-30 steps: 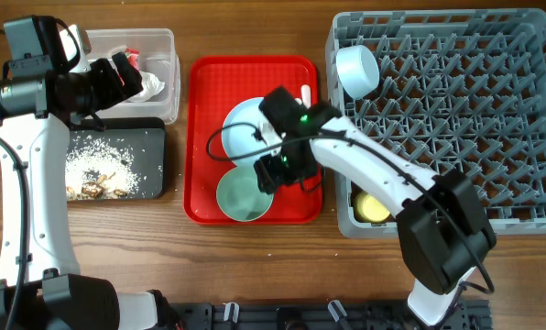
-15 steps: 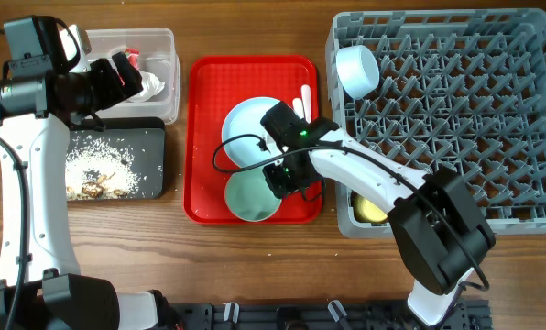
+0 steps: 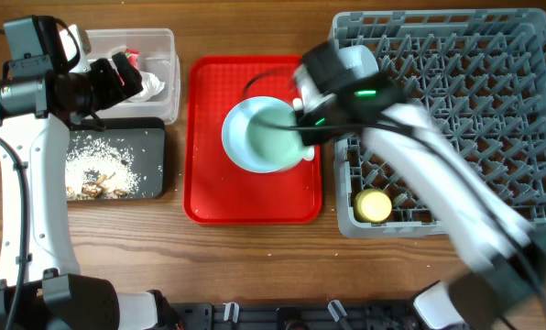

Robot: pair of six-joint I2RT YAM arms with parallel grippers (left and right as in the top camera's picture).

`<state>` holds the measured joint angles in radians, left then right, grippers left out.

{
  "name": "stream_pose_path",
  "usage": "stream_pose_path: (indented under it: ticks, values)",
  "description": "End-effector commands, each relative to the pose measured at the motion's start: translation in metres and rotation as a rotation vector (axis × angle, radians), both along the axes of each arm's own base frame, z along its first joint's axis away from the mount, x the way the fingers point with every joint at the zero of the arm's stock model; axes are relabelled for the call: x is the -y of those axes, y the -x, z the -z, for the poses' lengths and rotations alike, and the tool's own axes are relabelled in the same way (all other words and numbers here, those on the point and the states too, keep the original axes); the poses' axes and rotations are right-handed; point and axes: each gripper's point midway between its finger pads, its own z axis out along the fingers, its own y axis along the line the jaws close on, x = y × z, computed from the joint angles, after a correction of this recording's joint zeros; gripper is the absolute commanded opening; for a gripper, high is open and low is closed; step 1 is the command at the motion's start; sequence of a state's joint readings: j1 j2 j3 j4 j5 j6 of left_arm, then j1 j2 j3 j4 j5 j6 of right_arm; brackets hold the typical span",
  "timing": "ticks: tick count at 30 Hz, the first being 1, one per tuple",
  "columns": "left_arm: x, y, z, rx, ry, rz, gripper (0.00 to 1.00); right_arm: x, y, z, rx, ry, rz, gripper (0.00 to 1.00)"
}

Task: Sort waste into correct bins and load items into the dishwasher rack
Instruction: 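Carry the green bowl right and set it in the dish rack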

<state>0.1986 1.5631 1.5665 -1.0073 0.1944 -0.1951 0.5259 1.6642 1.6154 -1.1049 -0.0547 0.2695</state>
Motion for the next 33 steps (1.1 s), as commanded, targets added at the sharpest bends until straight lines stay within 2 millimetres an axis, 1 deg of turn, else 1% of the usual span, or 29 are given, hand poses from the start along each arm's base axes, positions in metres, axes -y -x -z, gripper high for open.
stream_pose_path:
  ticks: [1,3,4,6,8,10,13,16,17,18,22,24,26,31,33]
  values:
    - [-0.003,0.000,-0.009,0.022,-0.014,-0.001,1.00,0.092,-0.006,-0.107,0.378,0.146,0.350,0.04]
    - [-0.003,0.000,-0.009,0.023,-0.014,-0.001,1.00,0.120,0.000,-0.126,0.460,0.217,0.456,0.04]
    - [-0.003,0.000,-0.009,0.023,-0.014,-0.001,1.00,0.140,0.006,-0.138,0.509,0.276,0.530,0.04]
    - [-0.003,0.000,-0.009,0.023,-0.014,-0.001,1.00,0.169,0.011,-0.151,0.577,0.417,0.619,0.04]
    - [-0.003,0.000,-0.009,0.022,-0.014,-0.001,1.00,0.181,0.008,-0.153,0.605,0.523,0.649,0.04]
    - [-0.003,0.000,-0.009,0.023,-0.014,-0.001,1.00,0.189,-0.001,-0.147,0.616,0.666,0.665,0.04]
    - [-0.003,0.000,-0.009,0.023,-0.014,-0.001,1.00,0.187,-0.021,-0.127,0.578,0.860,0.600,0.04]
    - [-0.003,0.000,-0.009,0.023,-0.014,-0.001,1.00,0.182,-0.044,-0.098,0.536,1.033,0.551,0.04]
    - [-0.003,0.000,-0.009,0.023,-0.014,-0.001,1.00,0.181,-0.048,-0.090,0.525,1.075,0.534,0.04]
    - [-0.003,0.000,-0.009,0.023,-0.014,-0.001,1.00,0.180,-0.054,-0.079,0.504,1.142,0.505,0.04]
    - [-0.003,0.000,-0.009,0.023,-0.014,-0.001,1.00,0.177,-0.066,-0.052,0.436,1.317,0.388,0.04]
    - [-0.003,0.000,-0.009,0.023,-0.014,-0.001,1.00,0.175,-0.070,-0.041,0.414,1.339,0.362,0.04]
    - [-0.003,0.000,-0.009,0.023,-0.014,-0.001,1.00,0.172,-0.071,-0.030,0.383,1.316,0.343,0.04]
    - [-0.003,0.000,-0.009,0.023,-0.014,-0.001,1.00,0.155,-0.061,0.016,0.219,1.098,0.277,0.04]
    - [-0.003,0.000,-0.009,0.022,-0.014,-0.001,1.00,0.153,-0.058,0.024,0.190,1.081,0.263,0.04]
